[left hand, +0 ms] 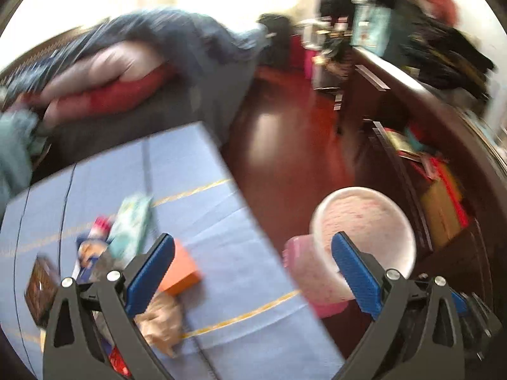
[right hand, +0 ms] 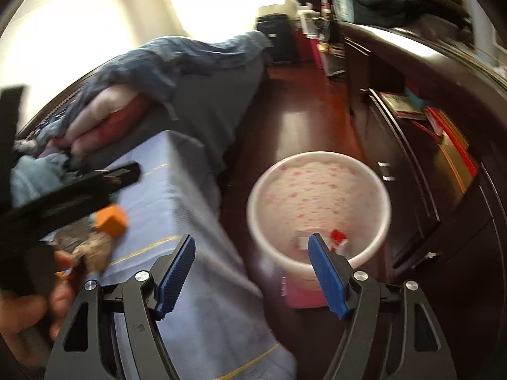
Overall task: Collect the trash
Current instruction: 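Return both tools to the table over the remaining trash, then grasp the orange sponge with the left tool while the right tool grasps a red wrapper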
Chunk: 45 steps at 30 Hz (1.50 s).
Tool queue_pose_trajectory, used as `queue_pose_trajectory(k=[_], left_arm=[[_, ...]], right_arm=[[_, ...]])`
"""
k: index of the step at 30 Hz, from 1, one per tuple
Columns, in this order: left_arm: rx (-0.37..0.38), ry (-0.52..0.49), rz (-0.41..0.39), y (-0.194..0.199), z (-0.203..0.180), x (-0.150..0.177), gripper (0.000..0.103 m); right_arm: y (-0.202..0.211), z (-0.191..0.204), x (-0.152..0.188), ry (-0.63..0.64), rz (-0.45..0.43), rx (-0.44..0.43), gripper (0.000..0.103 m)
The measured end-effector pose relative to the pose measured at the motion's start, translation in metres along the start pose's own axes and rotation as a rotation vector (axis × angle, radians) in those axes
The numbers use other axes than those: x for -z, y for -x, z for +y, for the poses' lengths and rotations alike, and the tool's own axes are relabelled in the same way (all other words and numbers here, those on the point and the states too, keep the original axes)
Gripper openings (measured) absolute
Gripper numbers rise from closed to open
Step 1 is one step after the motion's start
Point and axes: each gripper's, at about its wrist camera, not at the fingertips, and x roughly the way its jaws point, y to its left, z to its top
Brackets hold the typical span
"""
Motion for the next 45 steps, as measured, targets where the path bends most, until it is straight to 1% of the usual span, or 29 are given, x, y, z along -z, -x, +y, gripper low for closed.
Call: queue_pose_trajectory(k=[2,3,4,6,8,9,10,11,14,16,18,19,21,22,24,25,27,28,34,40,45], left_arm=[[-0.034,0.061,0.032,-0.013,0.021,0.001,0.099],[-0.077,0.074,0.050,-0.022,0.029,0.001,0.099],[-0.101,0.077,0.060,-0.027,0.034,0.002,0.099],[-0.120,0.088,0.094,-0.040,0.044,0.003,0.096],[-0.107,0.092,0.127,-0.049,0.048,0.002,0.067],[-0.128,0.082,0.128,-0.052,0.049,0.002,0.060],[-0.142,0.073,0.119,-0.051,0.051,0.002,0.043],[-0.154,0.063,0.109,-0.051,0.052,0.001,0.039],[-0.097,0.103,0.106,-0.047,0.061,0.000,0.039],[-0.085,0.114,0.075,-0.034,0.067,-0.003,0.039],[-0.082,0.118,0.027,-0.010,0.069,0.000,0.039],[-0.080,0.116,-0.014,0.009,0.074,-0.002,0.039],[-0.085,0.111,-0.057,0.033,0.079,-0.001,0.039],[-0.097,0.109,-0.095,0.053,0.088,0.001,0.039],[-0.129,0.114,-0.136,0.079,0.103,0.005,0.039],[-0.147,0.119,-0.151,0.090,0.112,0.010,0.040],[-0.172,0.139,-0.165,0.107,0.127,0.017,0.040],[-0.186,0.159,-0.166,0.116,0.138,0.023,0.040],[-0.254,0.284,-0.168,0.151,0.207,0.058,0.040],[-0.306,0.351,-0.185,0.178,0.252,0.082,0.040],[-0.329,0.378,-0.192,0.192,0.273,0.095,0.040]], right_arm=[[0.008,0.012,0.001,0.023,-0.004,-0.019,0.074],[0.010,0.015,0.001,0.028,-0.005,-0.025,0.074],[0.013,0.019,0.001,0.037,-0.007,-0.035,0.074],[0.020,0.026,0.001,0.048,-0.013,-0.042,0.074],[0.028,0.031,0.001,0.057,-0.024,-0.052,0.074],[0.031,0.034,0.000,0.064,-0.026,-0.056,0.075],[0.033,0.036,0.000,0.067,-0.028,-0.059,0.075],[0.035,0.039,0.000,0.072,-0.032,-0.064,0.075],[0.040,0.052,0.002,0.101,-0.033,-0.084,0.075],[0.041,0.063,0.005,0.127,-0.026,-0.097,0.075],[0.038,0.076,0.010,0.157,-0.011,-0.112,0.075],[0.036,0.083,0.014,0.169,-0.002,-0.118,0.075],[0.033,0.094,0.018,0.184,0.012,-0.132,0.075],[0.031,0.101,0.022,0.197,0.022,-0.147,0.075],[0.025,0.115,0.028,0.217,0.044,-0.161,0.075],[0.021,0.124,0.033,0.233,0.062,-0.181,0.075],[0.018,0.135,0.040,0.245,0.089,-0.208,0.075],[0.013,0.145,0.045,0.255,0.112,-0.232,0.075],[-0.002,0.188,0.072,0.285,0.191,-0.309,0.075],[-0.025,0.220,0.088,0.277,0.248,-0.338,0.075],[-0.040,0.235,0.094,0.259,0.269,-0.332,0.075]])
